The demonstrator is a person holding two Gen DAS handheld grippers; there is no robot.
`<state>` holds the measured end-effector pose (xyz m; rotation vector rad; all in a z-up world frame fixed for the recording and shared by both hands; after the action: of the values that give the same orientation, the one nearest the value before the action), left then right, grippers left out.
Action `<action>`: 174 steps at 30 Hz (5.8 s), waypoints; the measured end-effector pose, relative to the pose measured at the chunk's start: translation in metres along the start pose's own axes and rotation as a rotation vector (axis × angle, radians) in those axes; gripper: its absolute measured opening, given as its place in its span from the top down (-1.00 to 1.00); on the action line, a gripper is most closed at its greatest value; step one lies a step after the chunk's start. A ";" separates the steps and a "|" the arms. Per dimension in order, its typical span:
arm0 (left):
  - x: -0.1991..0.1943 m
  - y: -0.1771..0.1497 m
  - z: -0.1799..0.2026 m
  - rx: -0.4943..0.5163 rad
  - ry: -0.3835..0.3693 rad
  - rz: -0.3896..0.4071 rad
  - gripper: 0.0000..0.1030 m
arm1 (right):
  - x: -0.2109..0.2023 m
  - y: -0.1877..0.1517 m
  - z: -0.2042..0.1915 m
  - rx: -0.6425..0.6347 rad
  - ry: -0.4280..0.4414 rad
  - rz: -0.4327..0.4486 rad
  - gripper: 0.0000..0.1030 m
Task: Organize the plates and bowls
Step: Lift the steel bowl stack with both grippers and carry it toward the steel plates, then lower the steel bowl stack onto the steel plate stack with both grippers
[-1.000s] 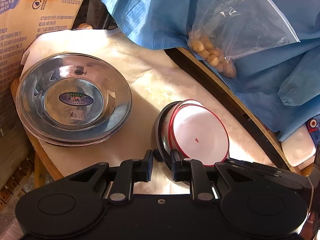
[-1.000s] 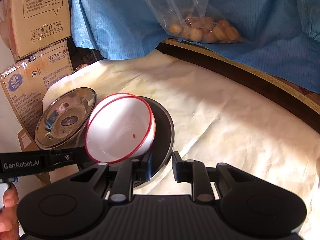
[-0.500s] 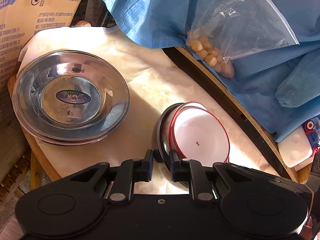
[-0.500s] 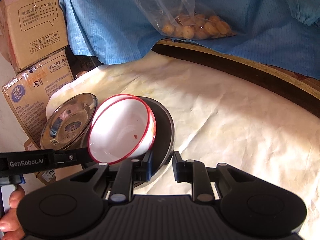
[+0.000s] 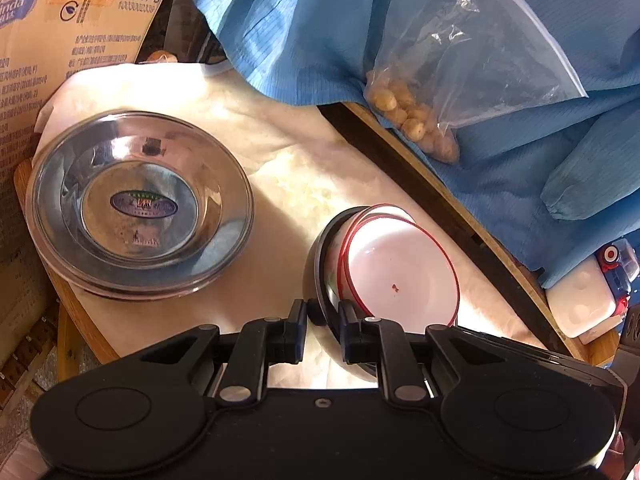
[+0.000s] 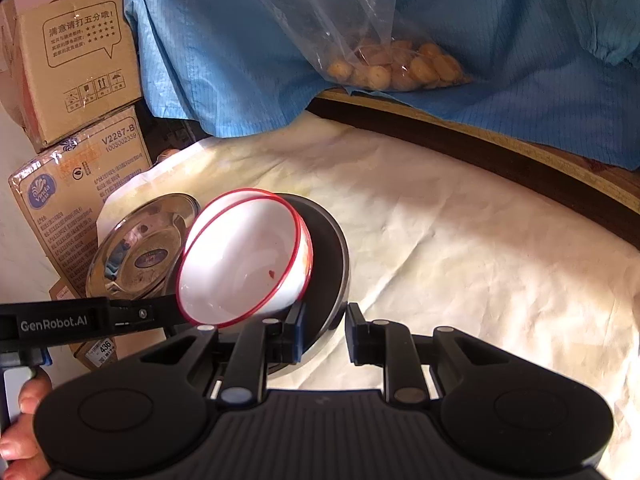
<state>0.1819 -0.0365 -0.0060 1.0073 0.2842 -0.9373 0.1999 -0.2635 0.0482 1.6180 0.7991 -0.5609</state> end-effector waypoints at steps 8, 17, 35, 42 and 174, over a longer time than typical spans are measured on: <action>-0.009 0.006 -0.001 0.004 0.007 0.036 0.68 | -0.001 0.008 -0.008 -0.014 0.020 0.017 0.55; -0.019 0.016 -0.005 0.002 0.021 0.077 0.69 | 0.000 0.019 -0.019 -0.032 0.052 0.035 0.55; -0.036 0.030 -0.024 -0.021 0.060 0.124 0.69 | 0.011 0.035 -0.048 -0.090 0.083 0.049 0.55; -0.044 0.037 -0.036 -0.039 0.087 0.149 0.69 | 0.020 0.042 -0.063 -0.119 0.103 0.046 0.55; -0.057 0.062 -0.105 -0.157 0.226 0.128 0.68 | 0.083 0.053 -0.132 -0.175 0.177 -0.031 0.46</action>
<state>0.2168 0.0924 0.0086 0.9749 0.4703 -0.6749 0.2849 -0.1225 0.0480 1.5093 0.9785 -0.3615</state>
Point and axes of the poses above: each gripper's, at about its wrist camera, not at the fingertips, and x roughly the way its jaws point, z to its right, y to its top, the point moved 2 cm from there along x, roughly the way its jaws point, and after that the axes turned 4 degrees about -y, right-handed, at the moved point
